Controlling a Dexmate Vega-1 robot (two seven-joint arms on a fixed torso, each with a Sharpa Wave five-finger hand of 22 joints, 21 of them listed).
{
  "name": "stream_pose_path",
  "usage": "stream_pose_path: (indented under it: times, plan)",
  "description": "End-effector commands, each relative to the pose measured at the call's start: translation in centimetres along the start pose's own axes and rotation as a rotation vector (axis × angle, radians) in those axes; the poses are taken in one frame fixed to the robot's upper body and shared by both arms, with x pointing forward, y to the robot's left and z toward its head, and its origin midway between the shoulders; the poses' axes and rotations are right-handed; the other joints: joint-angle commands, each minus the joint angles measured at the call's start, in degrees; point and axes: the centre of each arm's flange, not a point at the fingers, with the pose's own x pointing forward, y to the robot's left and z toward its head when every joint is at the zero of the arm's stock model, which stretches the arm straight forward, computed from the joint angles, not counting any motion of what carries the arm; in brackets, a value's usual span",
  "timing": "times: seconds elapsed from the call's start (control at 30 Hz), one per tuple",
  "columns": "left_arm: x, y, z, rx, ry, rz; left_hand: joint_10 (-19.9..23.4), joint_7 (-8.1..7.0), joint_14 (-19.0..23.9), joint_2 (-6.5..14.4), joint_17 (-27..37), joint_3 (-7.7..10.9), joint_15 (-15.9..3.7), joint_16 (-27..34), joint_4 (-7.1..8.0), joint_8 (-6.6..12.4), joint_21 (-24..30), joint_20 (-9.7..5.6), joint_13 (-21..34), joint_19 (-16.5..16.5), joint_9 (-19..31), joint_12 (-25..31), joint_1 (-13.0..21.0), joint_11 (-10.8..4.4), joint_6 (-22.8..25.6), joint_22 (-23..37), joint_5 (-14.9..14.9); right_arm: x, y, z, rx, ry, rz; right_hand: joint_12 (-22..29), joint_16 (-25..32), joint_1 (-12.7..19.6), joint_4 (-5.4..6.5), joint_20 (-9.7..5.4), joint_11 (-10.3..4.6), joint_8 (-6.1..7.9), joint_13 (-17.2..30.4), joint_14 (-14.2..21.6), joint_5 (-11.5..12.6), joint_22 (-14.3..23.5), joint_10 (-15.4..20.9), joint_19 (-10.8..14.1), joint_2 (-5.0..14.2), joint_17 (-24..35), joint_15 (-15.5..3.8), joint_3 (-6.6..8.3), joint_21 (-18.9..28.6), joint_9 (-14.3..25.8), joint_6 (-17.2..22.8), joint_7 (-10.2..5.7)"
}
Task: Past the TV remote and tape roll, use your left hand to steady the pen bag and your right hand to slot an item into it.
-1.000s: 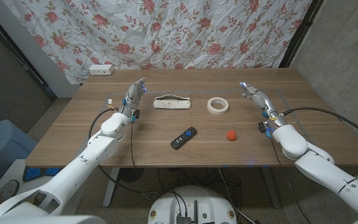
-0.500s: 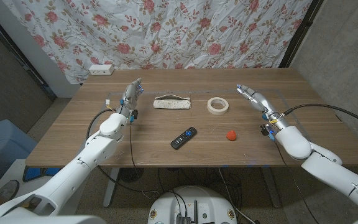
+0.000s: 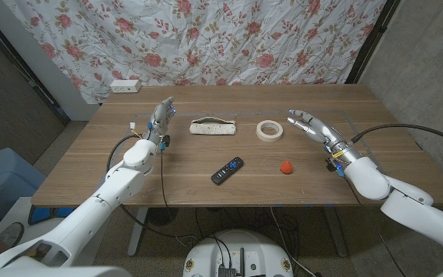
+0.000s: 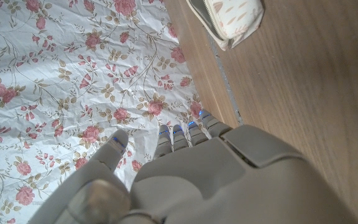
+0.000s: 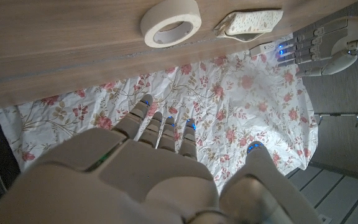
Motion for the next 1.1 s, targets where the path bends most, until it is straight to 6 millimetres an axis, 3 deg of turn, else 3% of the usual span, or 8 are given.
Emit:
stream_pose_path:
  times: [0.03,0.47,1.1]
  plan:
    - [0.3,0.3,-0.1,0.002,0.004,0.021,0.60,-0.04,0.42,3.60,0.15,0.19,-0.49,-0.10,-0.49,0.01,-0.02,-1.29,0.10,0.43,0.11,-0.18,-0.12,-0.20,0.40,0.09,0.28,-0.9,-0.5,1.2,-0.189,0.033,0.086,-0.14,-0.24,1.33,-0.87,0.51,0.01,-0.30,0.12,-0.71,-0.14,0.17,-1.17,-0.43,-0.16,0.07,0.46,0.37,0.07,0.29,-1.03,-0.37]
    - [0.4,0.4,-0.3,0.009,0.009,0.018,0.77,-0.15,0.49,3.66,0.17,0.28,-0.46,-0.24,-0.54,-0.07,-0.22,-1.35,0.10,0.58,0.11,-0.32,-0.16,-0.26,0.48,0.09,0.28,-2.1,-1.3,2.4,-0.315,0.079,0.222,-0.21,-0.38,3.53,-2.98,1.17,-0.18,-0.08,0.20,-2.06,-0.42,0.18,-3.79,-0.89,-0.39,0.09,1.06,1.12,0.25,0.43,-2.53,-0.80]
    - [0.2,0.4,-0.6,0.005,0.023,0.047,1.75,-0.16,1.33,3.75,0.18,0.45,-0.69,-0.19,-0.65,0.06,-0.35,-1.28,0.11,1.29,0.11,-0.28,-0.16,-0.39,1.38,0.09,0.29,-3.3,-1.5,3.9,-0.422,0.127,0.346,-0.03,-0.28,9.55,-7.73,2.20,-0.06,0.60,0.37,-3.81,-1.09,0.19,-7.69,-1.58,-0.73,0.23,2.48,3.30,0.33,0.72,-4.28,-0.36]
